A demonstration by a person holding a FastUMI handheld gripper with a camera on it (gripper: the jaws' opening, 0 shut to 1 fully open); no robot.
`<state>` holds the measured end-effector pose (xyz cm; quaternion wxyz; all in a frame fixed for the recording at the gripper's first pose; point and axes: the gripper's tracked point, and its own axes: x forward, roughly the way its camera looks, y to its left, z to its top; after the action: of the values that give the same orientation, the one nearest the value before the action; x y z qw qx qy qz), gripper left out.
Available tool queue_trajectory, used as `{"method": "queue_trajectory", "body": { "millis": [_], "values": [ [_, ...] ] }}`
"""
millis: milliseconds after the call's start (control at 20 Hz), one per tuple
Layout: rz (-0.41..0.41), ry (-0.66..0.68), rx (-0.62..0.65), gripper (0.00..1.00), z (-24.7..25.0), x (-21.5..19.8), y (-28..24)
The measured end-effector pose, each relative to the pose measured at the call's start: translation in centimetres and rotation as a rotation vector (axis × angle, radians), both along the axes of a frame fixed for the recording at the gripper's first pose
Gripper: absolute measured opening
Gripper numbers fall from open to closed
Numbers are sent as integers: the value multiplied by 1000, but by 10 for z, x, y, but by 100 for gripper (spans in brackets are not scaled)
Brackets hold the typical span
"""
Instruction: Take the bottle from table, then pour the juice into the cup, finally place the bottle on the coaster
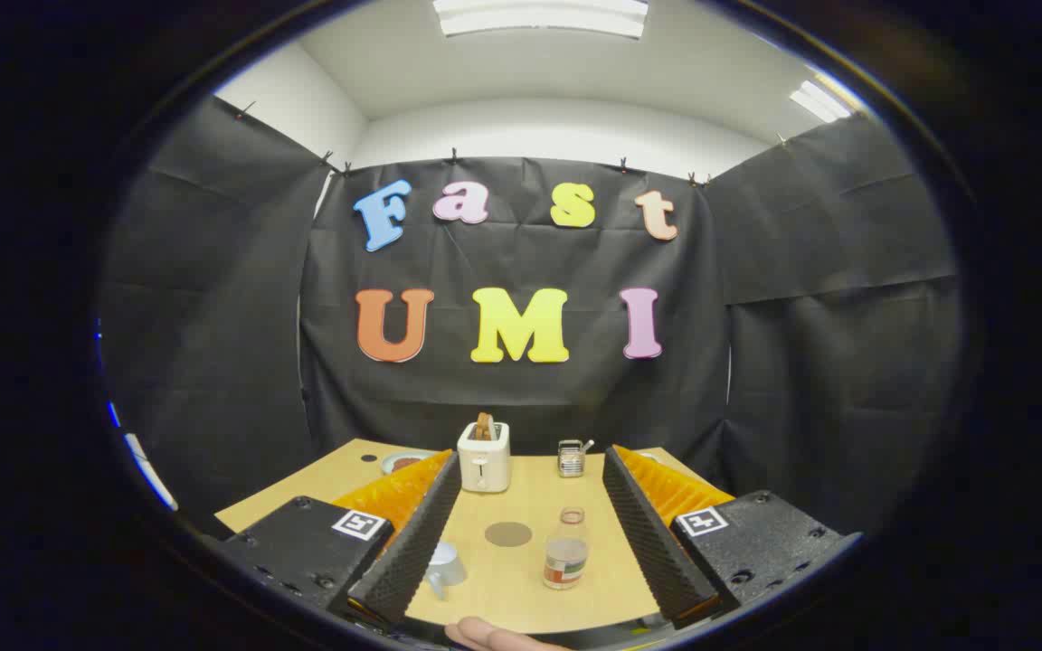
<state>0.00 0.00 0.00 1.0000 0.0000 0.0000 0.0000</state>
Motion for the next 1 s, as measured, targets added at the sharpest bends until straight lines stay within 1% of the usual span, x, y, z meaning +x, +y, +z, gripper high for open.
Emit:
{"method": "queue_trajectory", "body": {
  "millis": [200,350,650,1000],
  "values": [
    [-1,11,17,100,-5,2,-5],
    [-26,11,16,100,-7,5,-15],
    [-49,7,18,100,-12,9,-25],
    [-47,-3,3,100,-26,16,-24]
  ]
}}
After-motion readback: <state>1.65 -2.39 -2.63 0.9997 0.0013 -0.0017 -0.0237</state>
